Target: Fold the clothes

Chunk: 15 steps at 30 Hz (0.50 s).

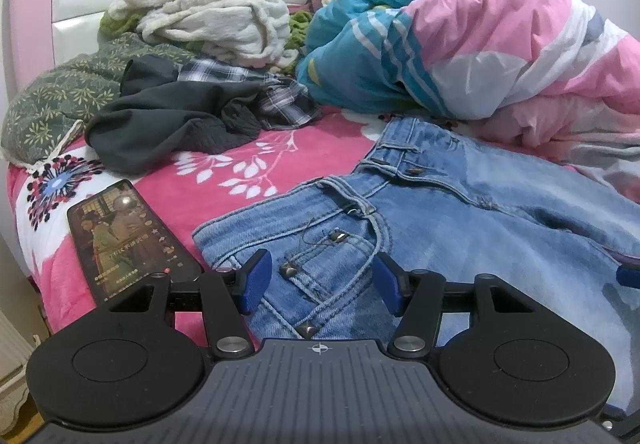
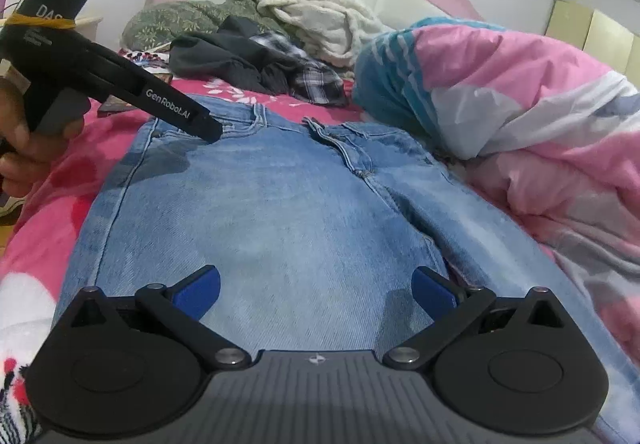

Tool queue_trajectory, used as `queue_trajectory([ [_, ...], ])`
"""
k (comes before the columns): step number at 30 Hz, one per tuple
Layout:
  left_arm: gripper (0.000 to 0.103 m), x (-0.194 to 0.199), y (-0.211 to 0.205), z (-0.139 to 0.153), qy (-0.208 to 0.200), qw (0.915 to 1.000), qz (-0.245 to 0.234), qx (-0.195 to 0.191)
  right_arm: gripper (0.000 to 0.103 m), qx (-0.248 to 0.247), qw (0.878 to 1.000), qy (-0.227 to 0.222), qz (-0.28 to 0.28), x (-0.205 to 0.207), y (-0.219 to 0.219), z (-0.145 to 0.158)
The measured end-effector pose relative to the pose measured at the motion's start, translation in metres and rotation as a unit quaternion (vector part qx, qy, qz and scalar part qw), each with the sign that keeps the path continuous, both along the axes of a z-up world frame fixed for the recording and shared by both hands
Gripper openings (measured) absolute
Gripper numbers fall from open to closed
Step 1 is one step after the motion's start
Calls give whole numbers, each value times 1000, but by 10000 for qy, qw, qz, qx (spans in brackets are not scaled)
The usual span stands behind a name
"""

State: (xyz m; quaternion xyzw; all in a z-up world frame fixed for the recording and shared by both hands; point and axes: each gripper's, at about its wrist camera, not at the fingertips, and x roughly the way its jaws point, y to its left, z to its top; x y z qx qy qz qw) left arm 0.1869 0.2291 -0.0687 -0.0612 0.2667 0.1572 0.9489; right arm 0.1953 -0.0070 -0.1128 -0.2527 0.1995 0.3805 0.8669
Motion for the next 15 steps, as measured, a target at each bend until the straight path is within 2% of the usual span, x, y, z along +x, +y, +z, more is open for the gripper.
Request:
queue_trajectory([
  [4,58,2,-2,0,6,10000,32,33,103,104,9996,281,6,10,-2,1],
  [13,59,5,-7,-1,22,9999,62,105,103,523,9901,1301,11,38,-16,1],
  [15,59,5,-8,-2,26,9999,56,156,103,497,9908,1261,11,37,-15,1],
])
